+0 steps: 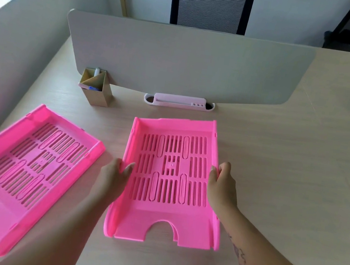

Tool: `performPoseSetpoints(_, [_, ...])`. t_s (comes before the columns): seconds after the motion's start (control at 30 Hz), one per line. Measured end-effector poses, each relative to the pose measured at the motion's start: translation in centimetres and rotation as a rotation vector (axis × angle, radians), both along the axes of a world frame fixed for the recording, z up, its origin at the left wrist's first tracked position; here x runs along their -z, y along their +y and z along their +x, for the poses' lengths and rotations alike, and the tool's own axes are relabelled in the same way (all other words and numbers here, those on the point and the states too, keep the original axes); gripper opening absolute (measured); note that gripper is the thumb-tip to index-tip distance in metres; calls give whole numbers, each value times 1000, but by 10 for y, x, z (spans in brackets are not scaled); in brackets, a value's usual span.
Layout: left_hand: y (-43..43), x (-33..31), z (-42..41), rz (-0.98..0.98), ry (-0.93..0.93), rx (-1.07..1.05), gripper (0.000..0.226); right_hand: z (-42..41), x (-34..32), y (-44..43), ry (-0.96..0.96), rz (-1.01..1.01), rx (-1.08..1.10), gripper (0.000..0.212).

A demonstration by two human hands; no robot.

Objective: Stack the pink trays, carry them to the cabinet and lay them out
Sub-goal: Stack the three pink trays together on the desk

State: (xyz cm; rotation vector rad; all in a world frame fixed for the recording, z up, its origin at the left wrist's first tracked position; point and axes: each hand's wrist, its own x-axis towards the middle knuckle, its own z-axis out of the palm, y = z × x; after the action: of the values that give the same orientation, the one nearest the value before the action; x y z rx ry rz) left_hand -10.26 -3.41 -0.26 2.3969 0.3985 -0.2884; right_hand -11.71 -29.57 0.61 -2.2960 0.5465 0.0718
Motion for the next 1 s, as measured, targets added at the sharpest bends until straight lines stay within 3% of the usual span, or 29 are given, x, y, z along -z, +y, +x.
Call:
performPoseSetpoints(0.1, [-5,-5,-2,-6,-17,-15,13,0,1,-5,-17,28,-3,19])
performPoseSetpoints(0.27, [-8,-24,-1,-13,-64,-34,7,0,-6,-11,-58,41,-35,23])
performPoseSetpoints(0.5, [2,-29,0,-13,20,-10,11,5,1,6,-7,-4,-45,21])
performPoseSetpoints(1.0, [0,-13,18,-84,7,-66,33,16,9,-1,-9,22,27,25])
